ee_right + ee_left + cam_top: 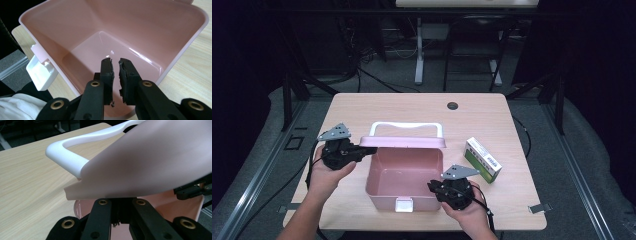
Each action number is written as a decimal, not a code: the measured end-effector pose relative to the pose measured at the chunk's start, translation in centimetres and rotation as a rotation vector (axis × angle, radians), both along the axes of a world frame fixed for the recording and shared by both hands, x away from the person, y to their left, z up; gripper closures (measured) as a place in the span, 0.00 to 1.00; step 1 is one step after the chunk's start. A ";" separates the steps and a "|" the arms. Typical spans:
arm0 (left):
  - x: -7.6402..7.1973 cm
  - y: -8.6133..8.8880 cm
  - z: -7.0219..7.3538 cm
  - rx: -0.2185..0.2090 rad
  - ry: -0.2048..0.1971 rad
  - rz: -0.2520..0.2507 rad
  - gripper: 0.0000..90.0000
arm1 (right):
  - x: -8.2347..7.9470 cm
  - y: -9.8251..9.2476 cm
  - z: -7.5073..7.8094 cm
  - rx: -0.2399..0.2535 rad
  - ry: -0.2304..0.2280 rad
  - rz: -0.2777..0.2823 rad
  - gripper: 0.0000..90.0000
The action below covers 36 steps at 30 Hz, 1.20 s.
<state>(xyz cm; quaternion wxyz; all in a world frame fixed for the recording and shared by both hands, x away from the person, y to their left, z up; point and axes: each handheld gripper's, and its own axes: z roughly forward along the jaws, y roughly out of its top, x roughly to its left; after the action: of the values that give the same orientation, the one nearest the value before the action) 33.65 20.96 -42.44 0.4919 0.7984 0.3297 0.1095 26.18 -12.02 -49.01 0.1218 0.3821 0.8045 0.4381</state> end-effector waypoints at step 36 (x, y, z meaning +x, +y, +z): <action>2.5 0.4 -1.5 -0.005 -0.005 0.064 0.99 | -0.2 0.0 -0.1 -0.001 -0.015 0.005 0.88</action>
<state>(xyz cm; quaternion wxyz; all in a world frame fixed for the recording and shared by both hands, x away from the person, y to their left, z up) 36.18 21.40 -43.96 0.4911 0.7858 0.3540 0.1264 25.96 -12.02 -49.14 0.1269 0.3768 0.8047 0.4409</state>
